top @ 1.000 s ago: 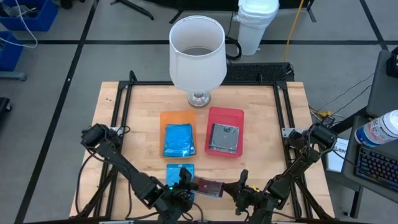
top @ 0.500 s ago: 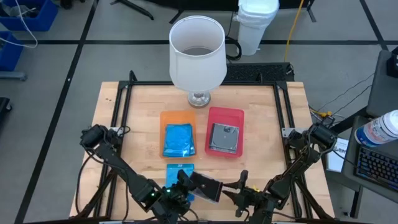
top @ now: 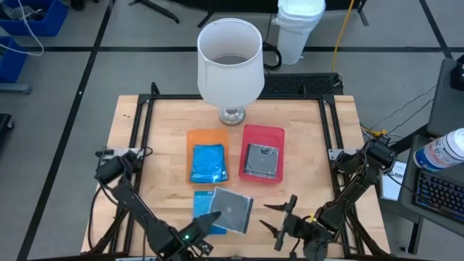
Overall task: Pick & place jewel cases by type
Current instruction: Put the black CD case into the red bin
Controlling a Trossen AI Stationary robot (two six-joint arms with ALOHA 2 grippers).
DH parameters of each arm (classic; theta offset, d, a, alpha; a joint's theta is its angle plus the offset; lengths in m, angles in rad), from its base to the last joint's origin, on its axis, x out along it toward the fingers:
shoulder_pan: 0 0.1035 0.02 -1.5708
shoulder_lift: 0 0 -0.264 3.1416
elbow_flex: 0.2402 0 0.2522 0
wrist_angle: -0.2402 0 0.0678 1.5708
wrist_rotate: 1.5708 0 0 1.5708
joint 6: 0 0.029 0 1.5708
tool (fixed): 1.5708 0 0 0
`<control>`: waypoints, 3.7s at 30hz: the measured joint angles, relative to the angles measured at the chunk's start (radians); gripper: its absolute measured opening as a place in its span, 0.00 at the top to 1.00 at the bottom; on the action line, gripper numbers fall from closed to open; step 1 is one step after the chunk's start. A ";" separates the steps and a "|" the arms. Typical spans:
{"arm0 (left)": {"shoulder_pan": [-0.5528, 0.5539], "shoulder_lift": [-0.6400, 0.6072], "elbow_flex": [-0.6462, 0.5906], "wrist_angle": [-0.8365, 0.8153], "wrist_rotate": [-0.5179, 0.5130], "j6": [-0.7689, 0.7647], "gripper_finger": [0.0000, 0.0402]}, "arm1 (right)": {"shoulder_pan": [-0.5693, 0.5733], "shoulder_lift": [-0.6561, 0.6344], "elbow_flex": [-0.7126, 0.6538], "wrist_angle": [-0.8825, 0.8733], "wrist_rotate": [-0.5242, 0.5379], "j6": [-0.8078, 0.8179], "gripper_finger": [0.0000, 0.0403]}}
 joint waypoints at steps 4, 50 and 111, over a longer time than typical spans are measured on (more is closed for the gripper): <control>0.007 0.080 0.000 0.010 -0.191 0.158 0.91 | 0.000 0.000 0.000 0.099 -0.023 0.009 0.42; 0.090 0.137 0.309 0.023 -0.200 0.276 0.91 | -0.154 -0.141 -0.585 1.235 -0.537 0.113 0.44; -0.007 0.175 0.308 0.028 -0.173 0.078 0.38 | -0.326 -0.240 -0.440 0.712 -0.913 -0.116 0.95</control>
